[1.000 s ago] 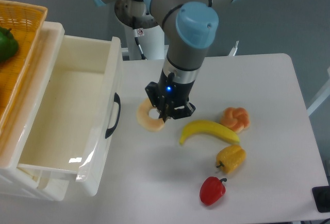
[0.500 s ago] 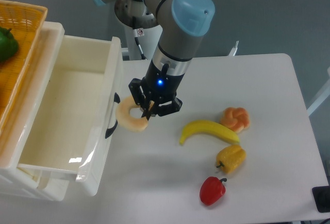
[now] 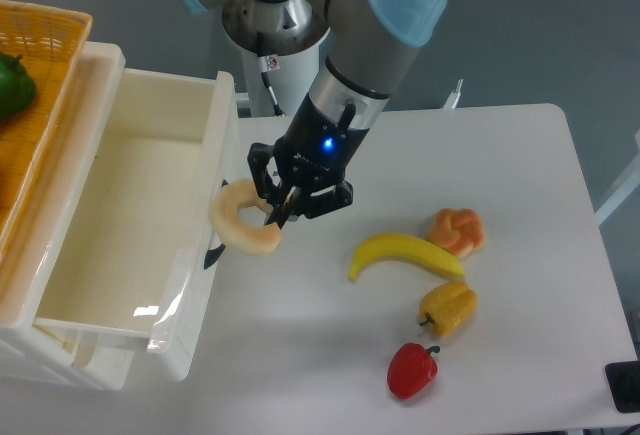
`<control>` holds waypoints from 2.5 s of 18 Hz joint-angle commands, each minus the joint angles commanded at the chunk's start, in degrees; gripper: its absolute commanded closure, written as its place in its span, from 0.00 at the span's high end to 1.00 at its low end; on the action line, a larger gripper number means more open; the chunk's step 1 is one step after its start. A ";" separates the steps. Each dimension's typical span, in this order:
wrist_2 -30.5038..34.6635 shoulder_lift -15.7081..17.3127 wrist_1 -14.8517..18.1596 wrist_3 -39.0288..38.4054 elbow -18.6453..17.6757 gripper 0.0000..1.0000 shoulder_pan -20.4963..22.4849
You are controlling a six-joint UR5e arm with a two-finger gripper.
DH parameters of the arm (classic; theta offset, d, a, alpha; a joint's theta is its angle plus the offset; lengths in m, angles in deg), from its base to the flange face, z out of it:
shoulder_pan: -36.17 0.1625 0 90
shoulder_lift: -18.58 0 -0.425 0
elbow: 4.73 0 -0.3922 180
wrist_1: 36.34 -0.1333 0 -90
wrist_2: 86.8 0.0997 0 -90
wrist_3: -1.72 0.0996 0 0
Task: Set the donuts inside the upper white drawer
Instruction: 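Lift the held donut and carry it over the open white drawer, then lower the donut into the drawer and open the gripper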
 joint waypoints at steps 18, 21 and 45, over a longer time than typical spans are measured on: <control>0.52 6.42 0.09 -6.51 -3.16 0.08 -9.22; 0.70 6.33 0.09 -6.51 -4.13 0.08 -9.58; 3.25 6.94 0.70 -5.81 -9.58 0.42 -12.04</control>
